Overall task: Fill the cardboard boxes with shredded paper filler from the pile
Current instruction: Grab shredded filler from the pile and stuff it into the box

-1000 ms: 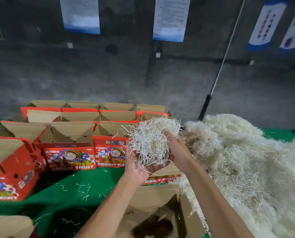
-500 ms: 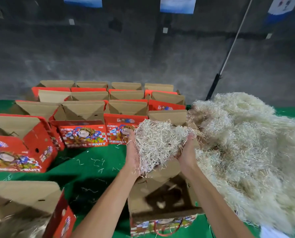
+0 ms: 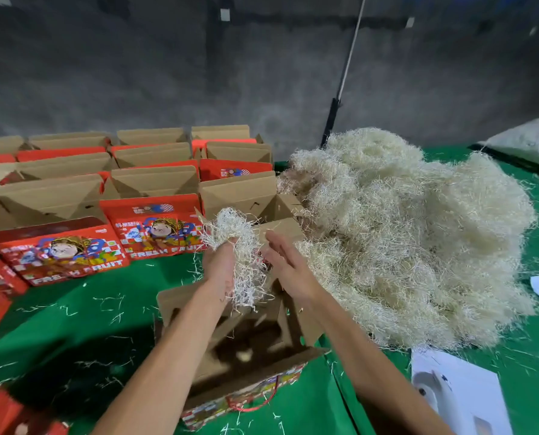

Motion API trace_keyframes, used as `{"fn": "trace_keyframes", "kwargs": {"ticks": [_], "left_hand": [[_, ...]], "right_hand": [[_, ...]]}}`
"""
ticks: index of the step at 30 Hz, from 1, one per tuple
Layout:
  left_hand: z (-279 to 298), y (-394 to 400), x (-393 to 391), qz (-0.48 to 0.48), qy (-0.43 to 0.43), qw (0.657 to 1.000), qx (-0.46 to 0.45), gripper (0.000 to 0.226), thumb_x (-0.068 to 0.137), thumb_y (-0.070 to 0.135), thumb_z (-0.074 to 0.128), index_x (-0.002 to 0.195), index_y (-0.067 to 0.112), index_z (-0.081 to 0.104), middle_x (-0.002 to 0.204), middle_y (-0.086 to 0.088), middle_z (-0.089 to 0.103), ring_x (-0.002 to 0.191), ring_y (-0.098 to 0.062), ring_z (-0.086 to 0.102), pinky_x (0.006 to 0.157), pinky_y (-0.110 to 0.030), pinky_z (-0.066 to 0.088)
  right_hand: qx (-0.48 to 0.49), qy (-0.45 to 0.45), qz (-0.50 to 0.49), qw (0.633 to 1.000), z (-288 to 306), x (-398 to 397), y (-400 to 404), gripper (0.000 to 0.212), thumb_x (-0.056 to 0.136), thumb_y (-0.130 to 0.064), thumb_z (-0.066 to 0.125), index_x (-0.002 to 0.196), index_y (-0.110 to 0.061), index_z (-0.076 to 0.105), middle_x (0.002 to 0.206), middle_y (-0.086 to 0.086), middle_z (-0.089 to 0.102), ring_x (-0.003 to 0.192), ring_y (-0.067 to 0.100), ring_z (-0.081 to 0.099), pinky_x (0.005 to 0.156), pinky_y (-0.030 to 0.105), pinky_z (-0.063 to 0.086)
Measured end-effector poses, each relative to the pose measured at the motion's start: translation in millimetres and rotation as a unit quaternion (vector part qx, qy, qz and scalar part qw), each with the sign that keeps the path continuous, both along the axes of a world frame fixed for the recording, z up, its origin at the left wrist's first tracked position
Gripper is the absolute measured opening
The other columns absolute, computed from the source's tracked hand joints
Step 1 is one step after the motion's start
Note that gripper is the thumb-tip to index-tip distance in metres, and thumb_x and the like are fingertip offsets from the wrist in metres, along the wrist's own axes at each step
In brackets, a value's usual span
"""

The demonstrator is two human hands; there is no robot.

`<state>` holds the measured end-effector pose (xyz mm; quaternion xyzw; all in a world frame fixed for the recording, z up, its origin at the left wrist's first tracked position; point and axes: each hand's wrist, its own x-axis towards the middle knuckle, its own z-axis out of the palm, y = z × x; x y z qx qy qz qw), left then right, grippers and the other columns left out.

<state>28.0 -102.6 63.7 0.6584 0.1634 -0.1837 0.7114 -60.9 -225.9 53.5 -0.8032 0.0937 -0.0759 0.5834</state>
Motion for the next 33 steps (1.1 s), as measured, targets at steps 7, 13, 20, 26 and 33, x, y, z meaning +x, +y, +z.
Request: {"fn": "trace_keyframes", "kwargs": {"ticks": [7, 13, 20, 26, 33], "left_hand": [[3.0, -43.4, 17.3, -0.032, 0.010, 0.998, 0.045, 0.085, 0.089, 0.044, 0.067, 0.156, 0.014, 0.024, 0.157, -0.014, 0.033, 0.143, -0.034, 0.035, 0.117, -0.050, 0.029], [-8.0, -82.5, 45.3, -0.035, 0.021, 0.997, 0.073, 0.099, 0.081, 0.057, 0.071, 0.156, 0.019, 0.019, 0.157, -0.013, 0.035, 0.138, -0.035, 0.041, 0.112, -0.048, 0.037], [-19.8, -110.4, 90.4, -0.074, -0.002, 0.988, 0.136, 0.043, 0.104, 0.038, 0.039, 0.146, 0.028, 0.042, 0.155, -0.014, 0.035, 0.058, -0.008, 0.049, 0.034, -0.011, 0.038], [-29.6, -124.3, 113.0, -0.053, 0.023, 0.992, 0.110, 0.040, 0.106, 0.031, 0.030, 0.143, 0.027, 0.046, 0.154, -0.011, 0.035, 0.134, -0.034, 0.041, 0.112, -0.050, 0.036], [-35.6, -116.4, 118.9, -0.020, 0.053, 0.991, 0.125, 0.043, 0.106, 0.026, 0.029, 0.146, 0.019, 0.042, 0.149, -0.014, 0.040, 0.130, -0.034, 0.045, 0.099, -0.044, 0.043]], "right_hand": [[0.031, 0.058, -0.043, 0.997, -39.1, 23.0, -77.1, 0.061, 0.098, -0.050, 0.052, 0.150, -0.030, 0.028, 0.150, -0.006, 0.041, 0.128, 0.008, 0.044, 0.102, 0.025, 0.037], [-0.111, 0.128, -0.065, 0.983, -84.3, 50.1, -117.6, 0.085, 0.092, -0.058, 0.055, 0.155, -0.016, 0.017, 0.152, 0.011, 0.038, 0.134, 0.026, 0.047, 0.107, 0.040, 0.046], [-0.379, 0.253, -0.014, 0.890, -144.0, 116.5, -171.3, 0.120, 0.080, -0.080, 0.042, 0.155, -0.003, -0.011, 0.164, 0.019, -0.007, 0.152, 0.034, -0.003, 0.123, 0.050, 0.002], [-0.460, 0.296, 0.062, 0.835, -175.1, 162.8, -188.7, 0.092, 0.093, -0.067, 0.038, 0.157, -0.009, 0.007, 0.165, 0.015, -0.007, 0.151, 0.038, 0.003, 0.122, 0.057, 0.004], [-0.421, 0.264, 0.047, 0.867, -193.8, 152.5, -188.7, 0.036, 0.100, -0.046, 0.050, 0.122, -0.019, 0.054, 0.097, -0.002, 0.064, 0.095, 0.020, 0.064, 0.114, 0.040, 0.031]]}}
